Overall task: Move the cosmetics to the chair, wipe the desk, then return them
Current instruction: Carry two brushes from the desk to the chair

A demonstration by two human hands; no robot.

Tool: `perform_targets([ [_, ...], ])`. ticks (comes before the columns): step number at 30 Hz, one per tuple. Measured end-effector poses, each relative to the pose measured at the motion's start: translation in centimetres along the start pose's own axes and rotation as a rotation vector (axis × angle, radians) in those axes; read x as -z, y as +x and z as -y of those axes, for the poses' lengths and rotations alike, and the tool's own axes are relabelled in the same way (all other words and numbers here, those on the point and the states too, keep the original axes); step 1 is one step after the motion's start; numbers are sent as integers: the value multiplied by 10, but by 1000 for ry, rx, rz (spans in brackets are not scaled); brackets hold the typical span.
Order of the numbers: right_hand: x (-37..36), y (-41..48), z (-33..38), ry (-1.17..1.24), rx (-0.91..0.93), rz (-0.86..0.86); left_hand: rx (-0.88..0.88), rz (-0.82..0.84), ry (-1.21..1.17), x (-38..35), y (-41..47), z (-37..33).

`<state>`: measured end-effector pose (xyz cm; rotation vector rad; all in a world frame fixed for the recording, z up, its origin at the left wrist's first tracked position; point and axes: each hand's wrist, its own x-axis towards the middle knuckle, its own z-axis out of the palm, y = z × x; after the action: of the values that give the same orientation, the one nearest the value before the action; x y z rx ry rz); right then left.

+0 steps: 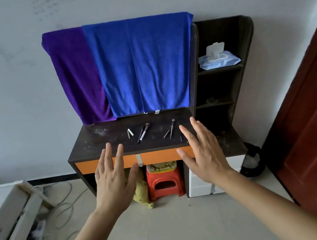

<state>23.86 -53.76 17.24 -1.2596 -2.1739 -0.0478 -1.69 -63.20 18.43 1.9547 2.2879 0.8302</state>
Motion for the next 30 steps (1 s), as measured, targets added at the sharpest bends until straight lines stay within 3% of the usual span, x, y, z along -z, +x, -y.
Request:
perform_targets([
  [14,-160,192,-143,59,-162,180,49,225,67,-134,266,17],
  [21,-229,260,-175,60,-231,350,76,335,75,-190,335,49],
  [26,-279,275,-190,26,-438,446,106,501,88,-242,380,100],
  [30,-308,270,-188,40,-764,515,120,664,90,-284,405,139],
])
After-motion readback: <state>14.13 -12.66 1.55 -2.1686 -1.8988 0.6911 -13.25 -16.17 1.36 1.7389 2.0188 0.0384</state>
